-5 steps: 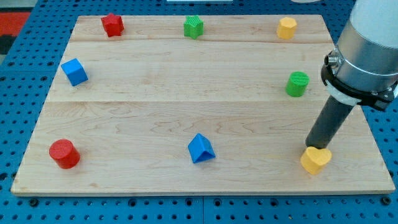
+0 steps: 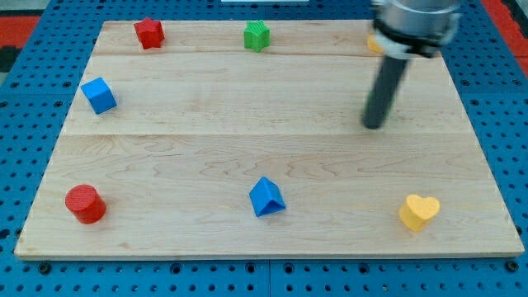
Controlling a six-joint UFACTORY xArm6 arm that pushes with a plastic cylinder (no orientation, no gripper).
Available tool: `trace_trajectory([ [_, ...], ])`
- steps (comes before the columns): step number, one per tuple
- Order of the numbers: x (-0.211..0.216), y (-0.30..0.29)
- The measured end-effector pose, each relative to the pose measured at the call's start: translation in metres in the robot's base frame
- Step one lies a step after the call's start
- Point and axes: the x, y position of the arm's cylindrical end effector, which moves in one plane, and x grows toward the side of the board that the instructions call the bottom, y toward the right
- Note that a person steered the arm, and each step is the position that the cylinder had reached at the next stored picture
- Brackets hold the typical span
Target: Move the green circle to the bottom left of the green star
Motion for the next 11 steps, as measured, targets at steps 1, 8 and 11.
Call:
trace_trajectory([
  [1,0.007,0.014],
  [8,-0.081,-0.095],
  [11,-0.085,-0.198],
])
